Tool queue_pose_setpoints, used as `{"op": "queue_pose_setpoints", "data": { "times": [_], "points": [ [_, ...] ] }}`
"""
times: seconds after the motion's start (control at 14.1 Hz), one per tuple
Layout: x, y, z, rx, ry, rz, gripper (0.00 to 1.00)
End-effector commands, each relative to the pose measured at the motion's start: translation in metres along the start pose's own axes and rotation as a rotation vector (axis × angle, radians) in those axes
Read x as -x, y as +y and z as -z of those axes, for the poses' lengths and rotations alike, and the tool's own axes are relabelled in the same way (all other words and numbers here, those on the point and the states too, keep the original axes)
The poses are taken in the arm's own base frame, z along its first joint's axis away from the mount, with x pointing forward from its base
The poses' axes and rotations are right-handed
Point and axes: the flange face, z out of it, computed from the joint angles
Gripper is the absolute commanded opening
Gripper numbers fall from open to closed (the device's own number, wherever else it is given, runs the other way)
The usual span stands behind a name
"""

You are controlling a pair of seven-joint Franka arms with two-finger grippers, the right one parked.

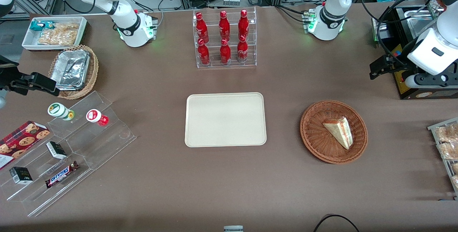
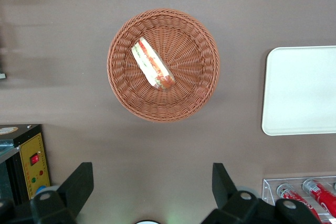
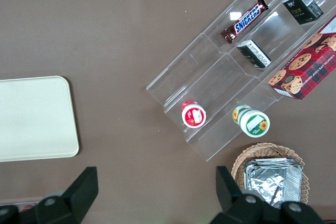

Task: Place sandwich from basket to tray
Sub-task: 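Move the left gripper over the wicker basket above the sandwich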

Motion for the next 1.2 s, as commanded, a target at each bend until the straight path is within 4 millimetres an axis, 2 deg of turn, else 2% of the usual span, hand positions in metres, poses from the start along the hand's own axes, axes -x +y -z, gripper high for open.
{"op": "queue_pose_setpoints", "data": {
  "times": [0.0, 0.14, 0.28, 0.5, 0.64, 0.85, 0.99, 1.13],
  "points": [
    [0.002, -0.004, 0.000, 0.009, -0.001, -0.021, 1.00],
    [0.001, -0.005, -0.007, 0.005, -0.018, -0.017, 1.00],
    [-0.002, -0.008, -0.031, 0.002, -0.059, -0.009, 1.00],
    [-0.017, -0.012, -0.090, -0.002, -0.126, -0.005, 1.00],
    [-0.023, -0.014, -0.138, -0.002, -0.158, 0.003, 1.00],
    [-0.025, -0.017, -0.204, 0.000, -0.072, 0.011, 1.00],
    [-0.022, -0.019, -0.235, 0.002, -0.037, 0.030, 1.00],
    [-0.025, -0.031, -0.256, 0.004, -0.011, 0.153, 1.00]
  ]
}}
